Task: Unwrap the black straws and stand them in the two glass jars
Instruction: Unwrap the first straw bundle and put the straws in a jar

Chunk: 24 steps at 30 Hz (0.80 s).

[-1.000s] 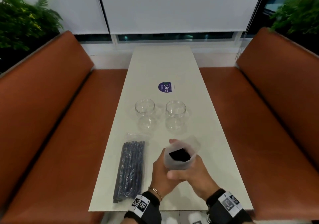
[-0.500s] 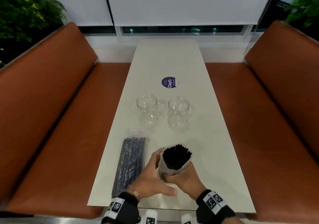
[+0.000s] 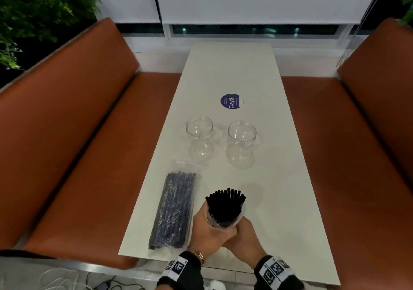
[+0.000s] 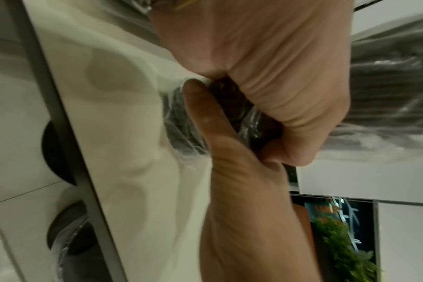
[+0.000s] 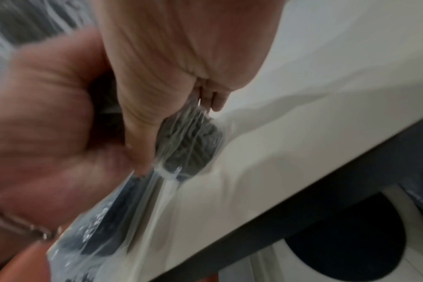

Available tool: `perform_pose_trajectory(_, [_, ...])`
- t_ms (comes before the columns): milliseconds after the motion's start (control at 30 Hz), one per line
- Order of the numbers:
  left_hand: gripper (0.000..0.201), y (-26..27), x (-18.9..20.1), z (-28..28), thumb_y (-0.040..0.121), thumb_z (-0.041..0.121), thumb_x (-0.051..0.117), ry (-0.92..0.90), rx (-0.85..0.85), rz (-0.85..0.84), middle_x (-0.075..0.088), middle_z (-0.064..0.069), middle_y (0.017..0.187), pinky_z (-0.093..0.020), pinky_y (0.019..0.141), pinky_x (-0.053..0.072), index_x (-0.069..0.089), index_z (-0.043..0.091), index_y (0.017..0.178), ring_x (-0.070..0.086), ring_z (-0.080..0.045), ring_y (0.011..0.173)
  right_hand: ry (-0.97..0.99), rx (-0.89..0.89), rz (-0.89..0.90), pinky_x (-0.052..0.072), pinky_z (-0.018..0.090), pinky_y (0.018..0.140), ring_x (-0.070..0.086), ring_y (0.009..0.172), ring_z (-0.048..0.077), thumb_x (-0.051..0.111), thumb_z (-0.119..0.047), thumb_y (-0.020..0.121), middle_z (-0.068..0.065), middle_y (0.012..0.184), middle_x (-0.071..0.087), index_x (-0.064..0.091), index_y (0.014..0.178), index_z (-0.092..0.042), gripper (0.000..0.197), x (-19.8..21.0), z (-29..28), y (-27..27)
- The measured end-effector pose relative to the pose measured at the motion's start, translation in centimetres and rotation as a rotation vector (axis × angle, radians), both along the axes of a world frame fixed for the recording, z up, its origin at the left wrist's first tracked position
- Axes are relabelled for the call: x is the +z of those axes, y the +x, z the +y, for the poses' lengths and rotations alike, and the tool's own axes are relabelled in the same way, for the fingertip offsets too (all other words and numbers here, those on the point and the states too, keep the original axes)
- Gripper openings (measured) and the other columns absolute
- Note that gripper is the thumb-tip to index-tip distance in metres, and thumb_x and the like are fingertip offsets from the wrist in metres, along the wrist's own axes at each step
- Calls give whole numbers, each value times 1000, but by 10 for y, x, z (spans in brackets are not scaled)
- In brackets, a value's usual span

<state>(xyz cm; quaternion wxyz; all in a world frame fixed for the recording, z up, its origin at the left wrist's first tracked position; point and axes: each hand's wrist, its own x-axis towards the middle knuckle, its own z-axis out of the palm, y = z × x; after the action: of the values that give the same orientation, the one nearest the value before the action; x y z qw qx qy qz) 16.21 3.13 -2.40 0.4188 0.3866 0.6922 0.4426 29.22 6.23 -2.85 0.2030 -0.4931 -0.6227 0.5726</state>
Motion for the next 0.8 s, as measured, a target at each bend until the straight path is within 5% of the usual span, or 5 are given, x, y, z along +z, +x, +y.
perform_pose_trajectory(100, [57, 1, -11, 0, 61, 18, 101, -37, 18, -7, 85, 2, 103, -33, 82, 68, 78, 18, 113, 82, -14, 98, 41, 28, -125, 62, 26, 90, 72, 103, 1, 98, -18, 55, -10, 114, 76, 63, 120, -37, 76, 8, 8, 27])
perform_pose_trajectory(200, [58, 5, -12, -1, 59, 11, 96, -62, 50, 5, 85, 6, 96, -32, 76, 69, 75, 23, 112, 82, -14, 90, 144, 121, -352, 43, 25, 115, 51, 137, 8, 95, -31, 58, -18, 150, 52, 42, 150, -42, 107, 24, 22, 60])
perform_pose_trajectory(300, [55, 12, -9, -4, 60, 9, 93, -63, 64, 26, 81, 9, 91, -27, 67, 65, 69, 30, 106, 78, -16, 81, 235, 161, -434, 32, 17, 114, 42, 145, 7, 97, -30, 64, -16, 159, 43, 32, 159, -38, 115, 52, 41, 83])
perform_pose_trajectory(533, [53, 10, 45, 4, 56, 22, 90, -99, 25, 110, 79, -2, 85, -51, 58, 66, 63, 32, 100, 76, -27, 71, 634, 242, -487, 27, 18, 117, 38, 148, 13, 96, -28, 67, -7, 163, 39, 17, 165, -32, 126, 144, 73, 84])
perform_pose_trajectory(800, [65, -92, 190, 39, 62, 48, 84, -434, -424, 840, 69, 5, 93, -37, 69, 65, 50, 30, 115, 71, -17, 80, 1122, 431, -423, 25, 32, 127, 28, 156, 17, 94, -24, 65, -4, 172, 25, 18, 165, -27, 125, 209, 111, 6])
